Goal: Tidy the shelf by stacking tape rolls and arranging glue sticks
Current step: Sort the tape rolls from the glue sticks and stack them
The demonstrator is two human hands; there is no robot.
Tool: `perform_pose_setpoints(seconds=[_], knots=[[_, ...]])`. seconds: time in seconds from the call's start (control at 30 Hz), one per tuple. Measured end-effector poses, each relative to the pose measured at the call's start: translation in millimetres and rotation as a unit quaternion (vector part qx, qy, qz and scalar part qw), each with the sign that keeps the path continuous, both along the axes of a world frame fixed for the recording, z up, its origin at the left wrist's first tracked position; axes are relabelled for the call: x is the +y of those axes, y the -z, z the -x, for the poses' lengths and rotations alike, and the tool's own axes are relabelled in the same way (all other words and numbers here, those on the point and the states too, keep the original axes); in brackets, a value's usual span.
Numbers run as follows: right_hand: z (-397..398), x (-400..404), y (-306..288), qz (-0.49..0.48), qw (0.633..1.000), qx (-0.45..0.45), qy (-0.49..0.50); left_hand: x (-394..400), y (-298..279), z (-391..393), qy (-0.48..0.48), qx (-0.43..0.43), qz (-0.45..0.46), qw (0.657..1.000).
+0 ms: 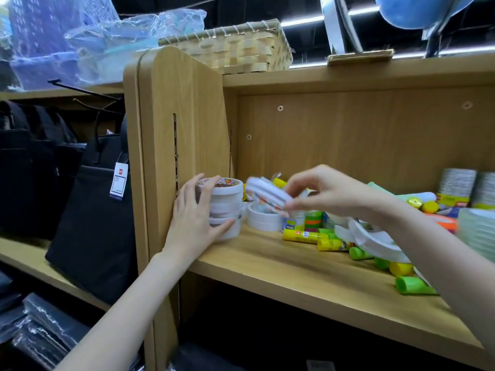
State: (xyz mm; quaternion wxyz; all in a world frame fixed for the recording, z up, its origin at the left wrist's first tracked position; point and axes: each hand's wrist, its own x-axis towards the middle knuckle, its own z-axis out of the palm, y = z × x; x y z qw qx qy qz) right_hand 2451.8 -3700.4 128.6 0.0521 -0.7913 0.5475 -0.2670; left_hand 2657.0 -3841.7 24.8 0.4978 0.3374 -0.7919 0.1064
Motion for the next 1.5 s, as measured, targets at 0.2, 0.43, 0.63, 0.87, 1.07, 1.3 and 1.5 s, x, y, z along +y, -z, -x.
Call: perform_pose_setpoints(seconds=[0.2,0.43,0.63,0.87,1.07,1.3,1.5], knots=[[-35.7,-78.9,-23.6,0.163,0.981,0.070,0.074,5.2,-0.2,0.5,0.030,0.045,-0.015,0.998],[-18.1,-104.9,-16.6,0.056,0.989,-0.133,0.014,-5.2,1.8,0.6,0.000,-0.029,0.030,0.999],[-15.4,-163.0,5.3,-0.058,0.966,0.179,0.175,-7.0,4.5,1.8,-0.018,-0.020,0.036,0.999],[-21.7,-194.3,38.8,0.020,0.960,0.150,0.234,-3.8,3.0,0.9,-0.029,-0.022,0.030,0.999],[-21.8,-173.7,18.9,0.079,0.965,0.022,0.248,-1.8,1.7,-0.3,-0.026,-0.027,0.025,0.999],[-0.4,-102.3,-43.8,0.115,0.962,-0.084,0.234,-1.6,0.6,-1.4,-0.034,-0.039,0.014,0.999],[35.5,2.3,-59.0,0.111,0.967,-0.088,0.212,26.5,3.0,21.6,-0.022,-0.040,0.088,0.995]])
